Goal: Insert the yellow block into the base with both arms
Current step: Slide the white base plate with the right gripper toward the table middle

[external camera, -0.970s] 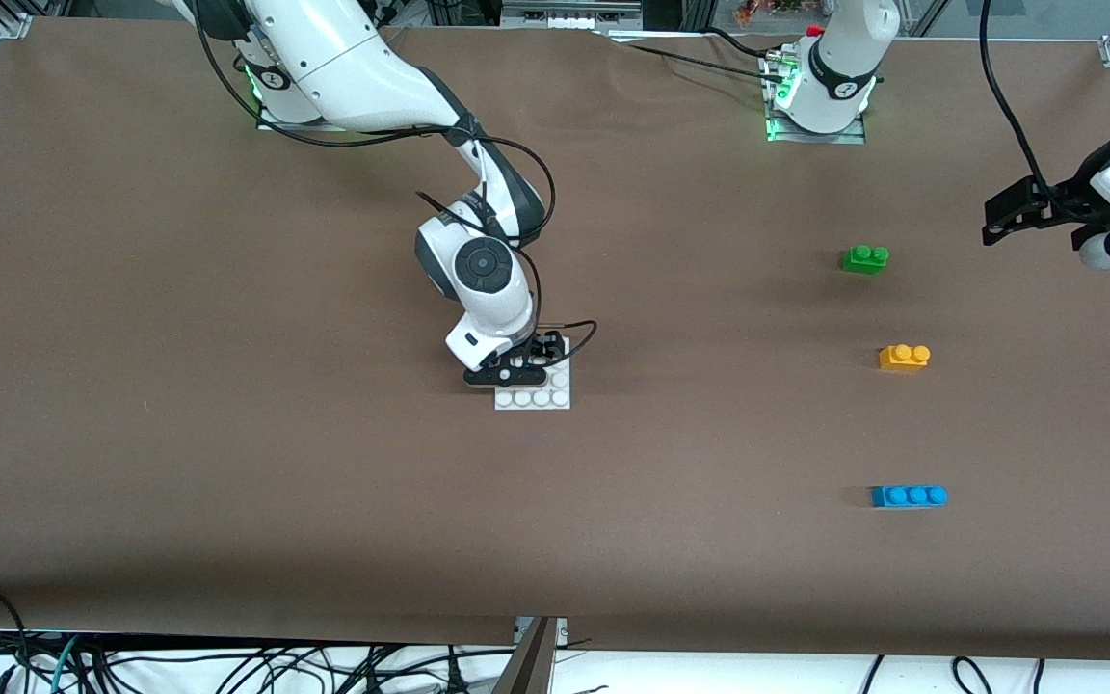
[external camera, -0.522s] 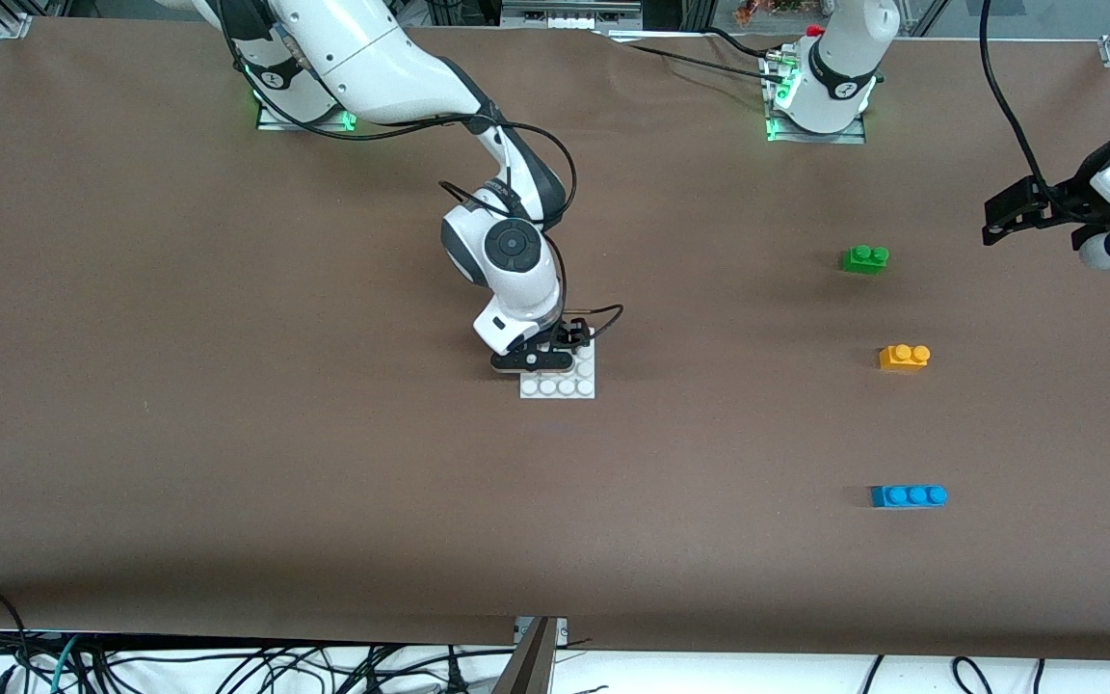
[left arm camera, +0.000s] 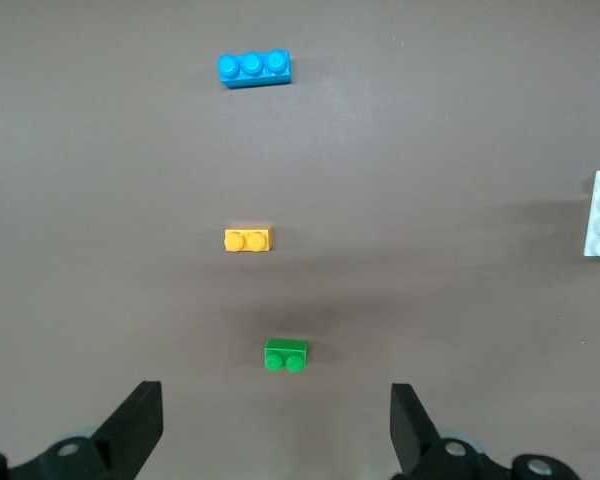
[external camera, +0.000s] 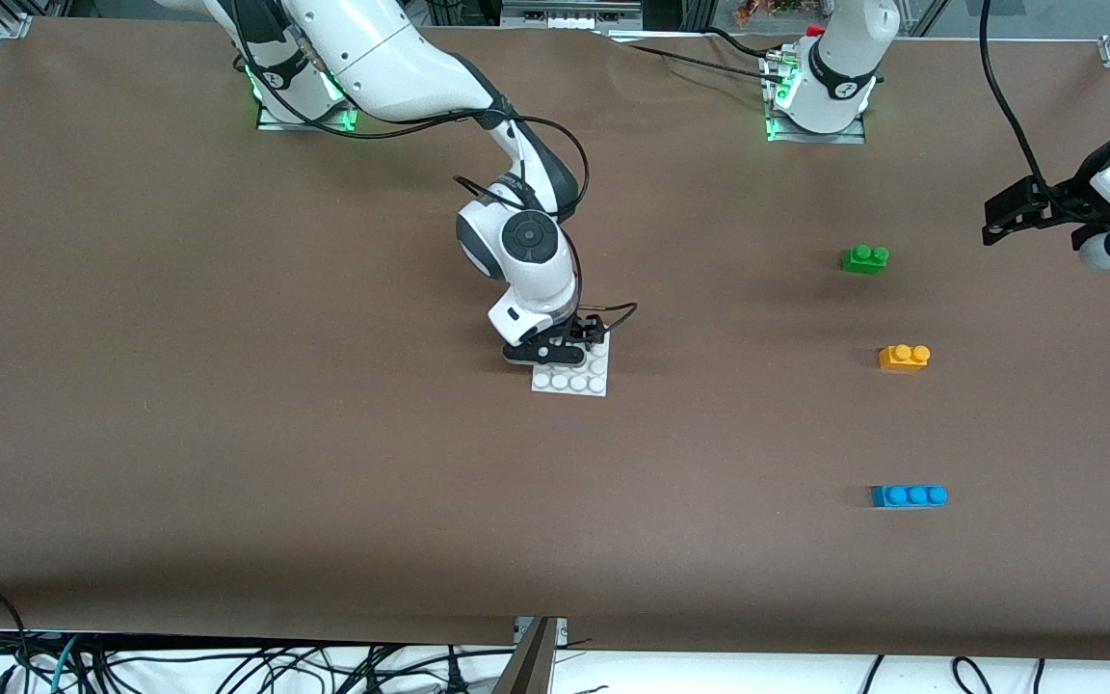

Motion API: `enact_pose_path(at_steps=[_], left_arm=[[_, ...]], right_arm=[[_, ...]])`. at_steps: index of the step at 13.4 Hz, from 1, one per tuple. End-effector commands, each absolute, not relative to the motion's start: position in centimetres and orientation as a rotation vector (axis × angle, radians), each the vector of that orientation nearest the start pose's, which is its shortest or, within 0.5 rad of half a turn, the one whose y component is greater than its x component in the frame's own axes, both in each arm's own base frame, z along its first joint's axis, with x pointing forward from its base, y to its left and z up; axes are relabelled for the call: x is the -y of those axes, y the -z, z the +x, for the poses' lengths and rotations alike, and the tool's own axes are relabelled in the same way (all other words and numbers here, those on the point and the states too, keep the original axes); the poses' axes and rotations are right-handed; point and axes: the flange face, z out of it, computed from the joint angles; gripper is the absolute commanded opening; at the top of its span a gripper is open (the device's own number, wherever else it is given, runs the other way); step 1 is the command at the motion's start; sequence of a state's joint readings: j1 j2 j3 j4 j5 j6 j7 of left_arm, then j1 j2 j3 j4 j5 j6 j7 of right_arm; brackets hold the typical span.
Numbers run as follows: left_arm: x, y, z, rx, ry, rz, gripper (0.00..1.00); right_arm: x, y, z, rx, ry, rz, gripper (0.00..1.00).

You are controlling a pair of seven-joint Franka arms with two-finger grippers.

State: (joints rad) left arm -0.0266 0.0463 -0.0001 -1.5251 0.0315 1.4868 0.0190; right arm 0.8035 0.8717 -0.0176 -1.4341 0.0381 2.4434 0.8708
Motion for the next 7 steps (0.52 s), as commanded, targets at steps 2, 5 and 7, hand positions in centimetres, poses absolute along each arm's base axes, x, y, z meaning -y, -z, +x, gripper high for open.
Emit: enact_pose_path(at_steps=[2,5,7], left_arm=[[1.0,-61.8,55.9,-0.093,-0.137,-3.069,1.0],[1.0,-61.8,55.9,-0.088,-0.137,-3.07,1.0],[1.0,-61.8,55.9,-0.086,-0.136,-3.069,1.0]], right_arm=[[-54.6,-16.0,50.7,-0.249,0.098,-2.998,1.0],[-55.1,-15.7,50.6,-0.253,0.099,-2.995,1.0],[-55.2,-15.7,50.5,-0.241,0.1,-2.998,1.0]])
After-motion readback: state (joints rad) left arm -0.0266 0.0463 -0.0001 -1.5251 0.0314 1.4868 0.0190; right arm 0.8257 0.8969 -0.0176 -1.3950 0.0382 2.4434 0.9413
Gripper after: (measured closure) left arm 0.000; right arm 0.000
